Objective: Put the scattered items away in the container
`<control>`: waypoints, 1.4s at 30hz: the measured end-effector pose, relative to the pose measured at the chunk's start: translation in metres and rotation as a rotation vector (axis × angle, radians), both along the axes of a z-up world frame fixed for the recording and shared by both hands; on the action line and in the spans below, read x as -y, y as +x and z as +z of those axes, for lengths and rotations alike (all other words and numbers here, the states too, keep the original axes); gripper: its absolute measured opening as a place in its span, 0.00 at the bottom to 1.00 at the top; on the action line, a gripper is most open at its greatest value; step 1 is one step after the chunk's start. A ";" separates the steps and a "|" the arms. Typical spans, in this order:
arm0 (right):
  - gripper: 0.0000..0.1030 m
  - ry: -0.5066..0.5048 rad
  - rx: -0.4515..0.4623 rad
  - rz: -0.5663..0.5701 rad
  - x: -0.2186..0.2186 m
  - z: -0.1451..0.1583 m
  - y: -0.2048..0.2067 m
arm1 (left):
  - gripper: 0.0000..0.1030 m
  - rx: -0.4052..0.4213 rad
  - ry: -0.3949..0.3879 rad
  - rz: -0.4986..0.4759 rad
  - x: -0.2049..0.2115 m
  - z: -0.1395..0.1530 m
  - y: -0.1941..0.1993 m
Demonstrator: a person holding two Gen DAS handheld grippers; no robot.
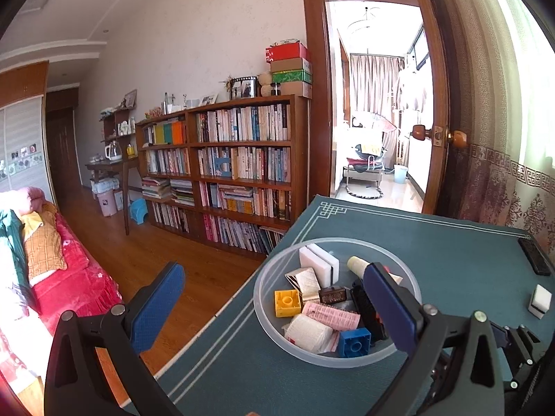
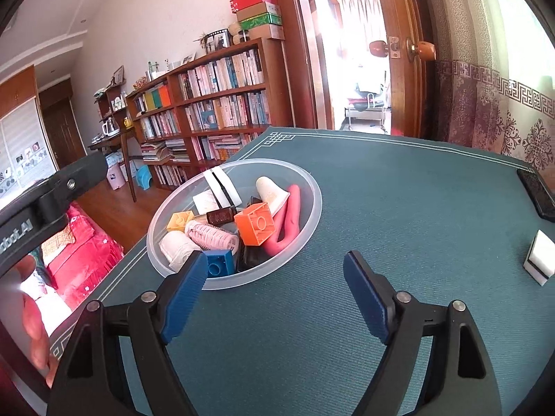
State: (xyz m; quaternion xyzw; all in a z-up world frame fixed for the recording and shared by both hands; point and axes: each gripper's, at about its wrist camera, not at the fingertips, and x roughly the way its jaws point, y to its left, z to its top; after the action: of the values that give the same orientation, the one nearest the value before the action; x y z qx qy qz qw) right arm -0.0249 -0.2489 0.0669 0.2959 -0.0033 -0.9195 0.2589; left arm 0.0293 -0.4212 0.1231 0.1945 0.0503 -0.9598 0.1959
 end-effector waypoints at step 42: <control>1.00 -0.006 -0.099 -0.153 -0.013 0.013 0.003 | 1.00 0.285 -0.023 0.034 0.046 -0.051 -0.004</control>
State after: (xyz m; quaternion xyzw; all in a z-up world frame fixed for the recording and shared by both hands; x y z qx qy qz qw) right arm -0.0224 -0.2363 0.0803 0.2481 -0.0157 -0.9501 0.1886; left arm 0.0252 -0.4674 0.0726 0.3258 0.0141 -0.9196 0.2193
